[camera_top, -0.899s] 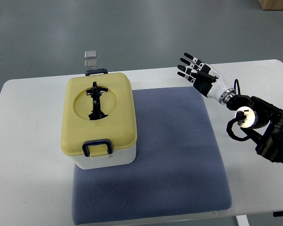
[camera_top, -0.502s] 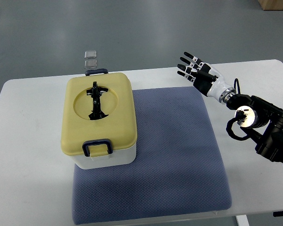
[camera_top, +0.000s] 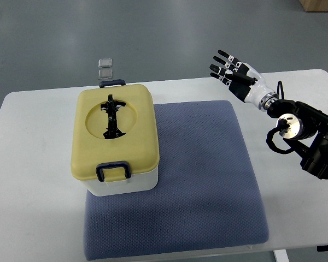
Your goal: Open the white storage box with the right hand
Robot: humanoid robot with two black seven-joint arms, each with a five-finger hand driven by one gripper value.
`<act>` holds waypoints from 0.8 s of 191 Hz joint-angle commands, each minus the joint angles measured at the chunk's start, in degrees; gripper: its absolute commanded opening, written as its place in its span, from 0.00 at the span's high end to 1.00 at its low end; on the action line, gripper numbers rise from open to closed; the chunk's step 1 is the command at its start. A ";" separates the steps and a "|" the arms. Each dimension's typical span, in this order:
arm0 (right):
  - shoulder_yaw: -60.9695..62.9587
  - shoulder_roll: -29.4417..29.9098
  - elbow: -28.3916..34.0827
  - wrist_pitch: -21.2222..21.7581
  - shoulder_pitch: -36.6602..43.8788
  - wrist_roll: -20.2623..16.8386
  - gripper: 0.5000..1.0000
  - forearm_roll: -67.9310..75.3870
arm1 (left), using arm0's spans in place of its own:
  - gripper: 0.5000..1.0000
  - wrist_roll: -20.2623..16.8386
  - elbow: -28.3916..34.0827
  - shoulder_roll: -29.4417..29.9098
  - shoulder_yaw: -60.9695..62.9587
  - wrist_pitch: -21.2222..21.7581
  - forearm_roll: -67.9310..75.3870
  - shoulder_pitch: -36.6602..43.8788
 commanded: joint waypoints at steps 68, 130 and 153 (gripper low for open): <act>-0.20 -4.94 0.54 -0.11 5.14 0.34 0.14 -15.38 | 0.00 0.00 -0.02 0.00 -0.03 0.00 0.01 0.00; -0.90 -10.92 13.37 0.77 11.65 6.85 0.14 -50.46 | 0.00 0.00 -0.02 0.00 0.06 0.00 0.01 0.00; -4.24 -12.50 18.11 2.00 17.00 9.75 0.14 -61.79 | 0.00 0.00 -0.02 0.00 0.06 0.00 0.01 0.00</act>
